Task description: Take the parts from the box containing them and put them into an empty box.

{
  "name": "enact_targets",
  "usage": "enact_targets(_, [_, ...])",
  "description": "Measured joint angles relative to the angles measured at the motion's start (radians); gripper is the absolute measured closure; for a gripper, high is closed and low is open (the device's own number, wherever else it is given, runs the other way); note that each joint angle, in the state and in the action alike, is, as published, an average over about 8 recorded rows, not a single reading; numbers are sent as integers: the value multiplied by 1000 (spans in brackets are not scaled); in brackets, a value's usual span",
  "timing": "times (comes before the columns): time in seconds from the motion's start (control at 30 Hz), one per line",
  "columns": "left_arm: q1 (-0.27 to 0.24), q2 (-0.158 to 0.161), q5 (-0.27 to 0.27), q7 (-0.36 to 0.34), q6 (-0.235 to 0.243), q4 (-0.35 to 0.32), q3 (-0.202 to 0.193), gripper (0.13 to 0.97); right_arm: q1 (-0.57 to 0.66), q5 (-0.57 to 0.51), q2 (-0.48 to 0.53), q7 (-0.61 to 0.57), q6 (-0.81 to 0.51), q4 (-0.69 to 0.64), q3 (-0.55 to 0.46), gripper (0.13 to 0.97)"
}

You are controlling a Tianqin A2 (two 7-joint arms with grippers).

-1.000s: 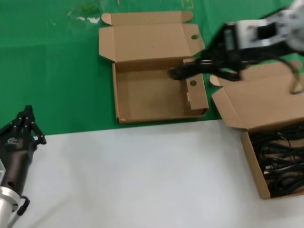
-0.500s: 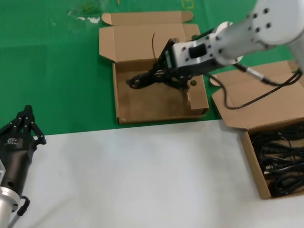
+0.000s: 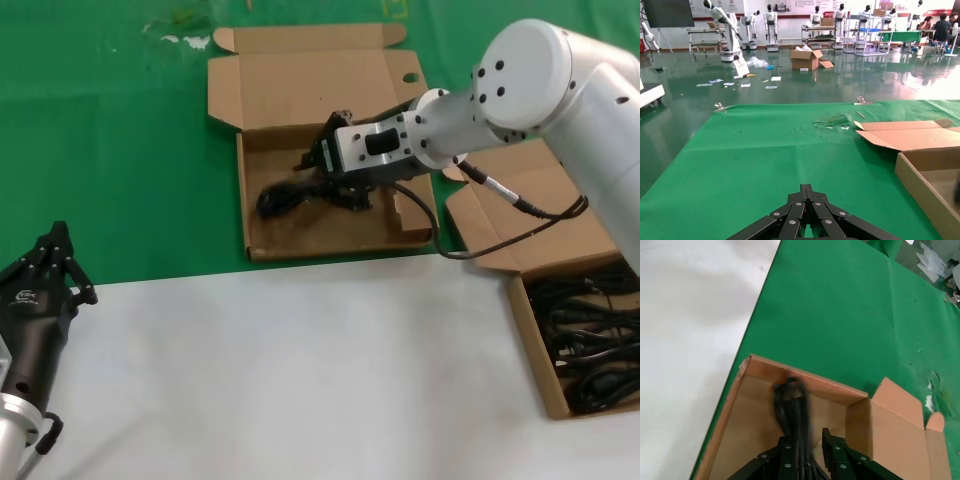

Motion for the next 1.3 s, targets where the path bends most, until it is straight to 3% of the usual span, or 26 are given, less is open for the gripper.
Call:
enact_targets(0.27, [0, 0, 0, 0, 0, 0, 0, 957, -36, 23, 36, 20, 5, 85, 17, 826])
enact_targets(0.63, [0, 0, 0, 0, 0, 0, 0, 957, -260, 167, 166, 92, 139, 492, 187, 691])
enact_targets(0.77, [0, 0, 0, 0, 0, 0, 0, 957, -345, 190, 187, 133, 204, 589, 241, 592])
enact_targets(1.2, [0, 0, 0, 0, 0, 0, 0, 912, -440, 230, 182, 160, 288, 638, 290, 306])
enact_targets(1.3, [0, 0, 0, 0, 0, 0, 0, 889, -470, 248, 178, 163, 315, 646, 305, 276])
